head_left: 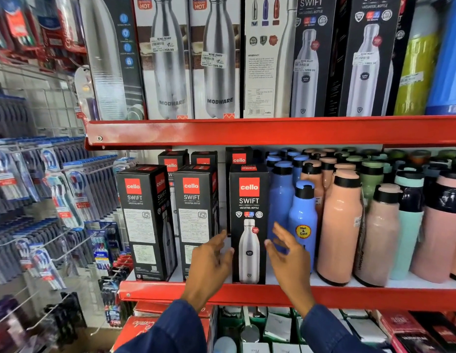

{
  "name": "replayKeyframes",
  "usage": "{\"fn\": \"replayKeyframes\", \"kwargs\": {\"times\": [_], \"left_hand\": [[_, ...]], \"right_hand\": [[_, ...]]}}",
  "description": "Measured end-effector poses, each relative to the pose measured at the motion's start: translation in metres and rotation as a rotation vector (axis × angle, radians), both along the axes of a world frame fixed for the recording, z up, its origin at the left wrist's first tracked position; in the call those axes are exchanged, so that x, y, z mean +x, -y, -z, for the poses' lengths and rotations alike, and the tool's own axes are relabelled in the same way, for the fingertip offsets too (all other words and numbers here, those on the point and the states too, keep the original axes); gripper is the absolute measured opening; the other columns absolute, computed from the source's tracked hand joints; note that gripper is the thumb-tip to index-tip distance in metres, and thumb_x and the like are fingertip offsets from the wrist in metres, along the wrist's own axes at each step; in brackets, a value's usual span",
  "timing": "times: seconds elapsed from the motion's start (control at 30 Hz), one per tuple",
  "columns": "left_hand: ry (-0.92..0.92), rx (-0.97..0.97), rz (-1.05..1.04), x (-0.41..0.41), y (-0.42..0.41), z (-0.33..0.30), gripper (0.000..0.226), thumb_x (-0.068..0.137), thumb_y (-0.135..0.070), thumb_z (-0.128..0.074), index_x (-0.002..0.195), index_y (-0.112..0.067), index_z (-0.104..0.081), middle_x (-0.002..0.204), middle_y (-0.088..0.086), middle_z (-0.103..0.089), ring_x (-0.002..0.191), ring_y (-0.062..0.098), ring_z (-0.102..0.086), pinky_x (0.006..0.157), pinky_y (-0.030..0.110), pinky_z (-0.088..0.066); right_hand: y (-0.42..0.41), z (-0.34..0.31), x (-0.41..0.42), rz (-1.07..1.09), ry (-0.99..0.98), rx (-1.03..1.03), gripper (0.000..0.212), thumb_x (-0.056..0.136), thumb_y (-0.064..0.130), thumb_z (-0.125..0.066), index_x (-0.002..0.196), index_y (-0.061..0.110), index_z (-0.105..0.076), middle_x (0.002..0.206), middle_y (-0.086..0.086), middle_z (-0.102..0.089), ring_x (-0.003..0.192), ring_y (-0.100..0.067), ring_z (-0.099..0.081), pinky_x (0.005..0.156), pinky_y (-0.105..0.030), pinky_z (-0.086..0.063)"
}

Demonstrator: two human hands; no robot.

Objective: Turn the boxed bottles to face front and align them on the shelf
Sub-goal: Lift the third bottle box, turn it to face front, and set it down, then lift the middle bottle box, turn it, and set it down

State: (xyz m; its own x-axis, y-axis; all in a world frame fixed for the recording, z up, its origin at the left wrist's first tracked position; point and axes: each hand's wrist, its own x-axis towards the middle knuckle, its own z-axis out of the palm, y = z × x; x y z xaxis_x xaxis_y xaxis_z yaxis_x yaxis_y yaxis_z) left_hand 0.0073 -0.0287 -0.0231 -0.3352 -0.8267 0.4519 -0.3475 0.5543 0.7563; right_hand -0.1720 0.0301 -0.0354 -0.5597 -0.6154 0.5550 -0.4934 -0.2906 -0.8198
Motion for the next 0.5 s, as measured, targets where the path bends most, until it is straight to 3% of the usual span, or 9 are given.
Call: {"fn": "replayKeyframes", "kwargs": {"times": [0.03, 0.1, 0.2, 0.33, 0.43, 0.5], "left_hand": [[-0.035, -0.028, -0.046, 0.008, -0.006, -0.004, 0.039, 0.094, -0.014, -0.063, 0.132, -0.015, -0.065, 0.121, -0.002, -0.074, 0.102, -0.003, -0.070, 0.085, 0.006, -0.053], [-0.103, -0.102, -0.162, 0.023, -0.015, -0.012, 0.021, 0.091, -0.014, -0.065, 0.105, -0.024, -0.077, 0.092, -0.012, -0.079, 0.079, -0.005, -0.071, 0.069, 0.017, -0.061], [-0.235, -0.102, -0.314, 0.045, -0.018, -0.017, 0.014, 0.089, -0.014, -0.068, 0.093, -0.025, -0.074, 0.082, -0.012, -0.076, 0.072, 0.006, -0.072, 0.067, 0.034, -0.064], [-0.223, -0.079, -0.352, 0.065, -0.014, -0.017, 0.033, 0.091, -0.015, -0.067, 0.124, -0.012, -0.065, 0.106, 0.003, -0.076, 0.100, 0.021, -0.072, 0.085, 0.027, -0.058], [-0.098, -0.071, -0.296, 0.074, -0.001, -0.012, 0.057, 0.093, -0.019, -0.065, 0.146, -0.009, -0.047, 0.140, 0.006, -0.061, 0.130, 0.021, -0.058, 0.108, 0.030, -0.046], [-0.066, -0.105, -0.248, 0.076, 0.009, -0.011, 0.060, 0.093, -0.020, -0.063, 0.149, -0.012, -0.042, 0.147, 0.003, -0.056, 0.136, 0.018, -0.052, 0.115, 0.033, -0.042]], "right_hand": [[-0.003, -0.001, 0.003, 0.050, 0.019, -0.058, 0.041, 0.087, 0.007, -0.066, 0.127, 0.017, -0.061, 0.118, 0.003, -0.069, 0.101, -0.011, -0.068, 0.080, -0.008, -0.052], [-0.011, -0.006, 0.014, 0.146, 0.011, -0.159, 0.036, 0.087, 0.002, -0.063, 0.116, 0.022, -0.068, 0.102, 0.003, -0.073, 0.090, -0.014, -0.069, 0.076, -0.010, -0.053], [-0.015, -0.011, 0.039, 0.094, -0.023, -0.239, 0.033, 0.086, -0.001, -0.059, 0.106, 0.022, -0.071, 0.100, 0.006, -0.074, 0.089, -0.012, -0.069, 0.080, -0.016, -0.053], [-0.004, -0.010, 0.086, -0.086, -0.131, -0.117, 0.034, 0.089, 0.014, -0.054, 0.121, 0.024, -0.064, 0.111, 0.006, -0.072, 0.101, -0.004, -0.067, 0.090, -0.023, -0.052], [0.010, -0.012, 0.115, -0.157, -0.166, -0.016, 0.047, 0.092, 0.016, -0.053, 0.138, 0.022, -0.048, 0.131, 0.002, -0.062, 0.120, -0.006, -0.058, 0.103, -0.025, -0.046], [0.020, -0.014, 0.125, -0.131, -0.201, 0.036, 0.052, 0.093, 0.014, -0.052, 0.144, 0.020, -0.040, 0.141, 0.000, -0.055, 0.129, -0.010, -0.050, 0.110, -0.031, -0.042]]}}
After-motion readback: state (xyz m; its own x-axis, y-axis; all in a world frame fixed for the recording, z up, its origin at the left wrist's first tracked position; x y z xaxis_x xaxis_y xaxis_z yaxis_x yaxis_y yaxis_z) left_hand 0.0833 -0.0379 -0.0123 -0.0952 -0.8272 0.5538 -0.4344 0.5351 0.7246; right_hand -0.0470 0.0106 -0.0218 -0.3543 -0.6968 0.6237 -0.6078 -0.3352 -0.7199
